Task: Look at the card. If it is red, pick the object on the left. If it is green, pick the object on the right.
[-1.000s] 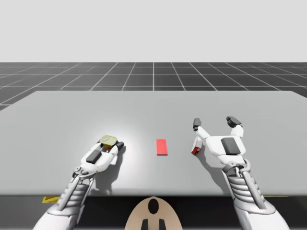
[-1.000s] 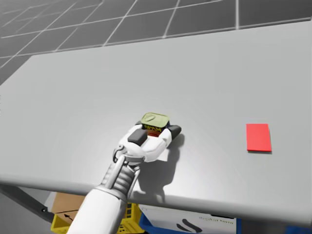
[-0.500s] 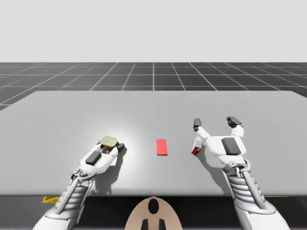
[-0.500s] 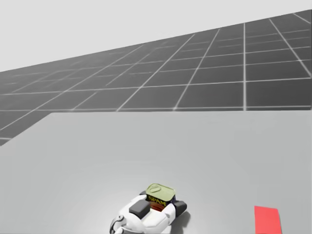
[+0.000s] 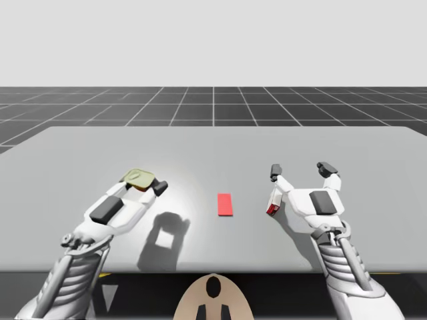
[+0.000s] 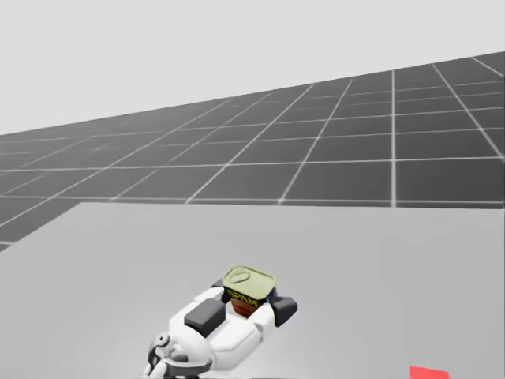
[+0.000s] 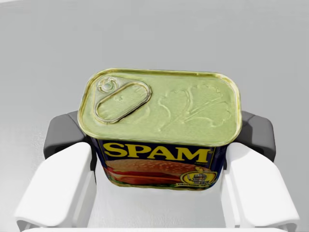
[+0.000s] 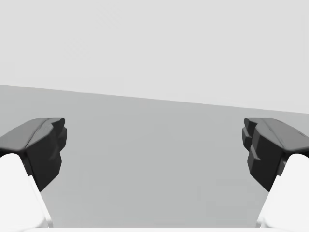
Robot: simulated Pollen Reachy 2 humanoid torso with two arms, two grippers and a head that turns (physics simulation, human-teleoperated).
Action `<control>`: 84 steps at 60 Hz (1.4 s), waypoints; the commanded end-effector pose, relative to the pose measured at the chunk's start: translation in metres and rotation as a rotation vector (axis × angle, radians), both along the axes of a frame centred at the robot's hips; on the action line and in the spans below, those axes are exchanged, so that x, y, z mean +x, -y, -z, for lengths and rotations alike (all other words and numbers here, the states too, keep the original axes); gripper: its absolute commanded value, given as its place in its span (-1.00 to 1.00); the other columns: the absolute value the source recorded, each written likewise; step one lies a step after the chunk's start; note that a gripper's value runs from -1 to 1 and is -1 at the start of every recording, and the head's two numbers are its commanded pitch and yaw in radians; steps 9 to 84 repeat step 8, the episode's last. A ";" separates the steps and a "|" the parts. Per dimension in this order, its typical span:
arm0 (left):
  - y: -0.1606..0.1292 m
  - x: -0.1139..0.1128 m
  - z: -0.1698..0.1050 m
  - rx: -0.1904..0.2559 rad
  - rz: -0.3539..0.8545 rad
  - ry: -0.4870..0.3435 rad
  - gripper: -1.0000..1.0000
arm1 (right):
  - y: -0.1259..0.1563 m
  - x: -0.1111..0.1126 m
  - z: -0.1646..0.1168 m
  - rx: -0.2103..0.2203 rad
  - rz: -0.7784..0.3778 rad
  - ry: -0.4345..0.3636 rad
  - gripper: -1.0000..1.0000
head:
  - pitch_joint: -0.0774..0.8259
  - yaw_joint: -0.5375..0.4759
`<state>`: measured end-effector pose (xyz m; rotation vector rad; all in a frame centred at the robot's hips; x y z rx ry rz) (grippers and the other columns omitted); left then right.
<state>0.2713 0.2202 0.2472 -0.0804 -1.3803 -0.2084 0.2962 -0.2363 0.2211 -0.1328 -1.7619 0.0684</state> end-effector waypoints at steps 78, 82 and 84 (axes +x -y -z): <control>0.000 -0.005 -0.090 0.059 -0.010 0.199 1.00 | -0.001 -0.001 0.001 -0.012 0.004 -0.014 -1.00 | -0.30 0.79; 0.000 -0.005 -0.090 0.059 -0.010 0.199 1.00 | -0.001 -0.001 0.001 -0.012 0.004 -0.014 -1.00 | -0.30 0.79; 0.000 -0.005 -0.090 0.059 -0.010 0.199 1.00 | -0.001 -0.001 0.001 -0.012 0.004 -0.014 -1.00 | -0.30 0.79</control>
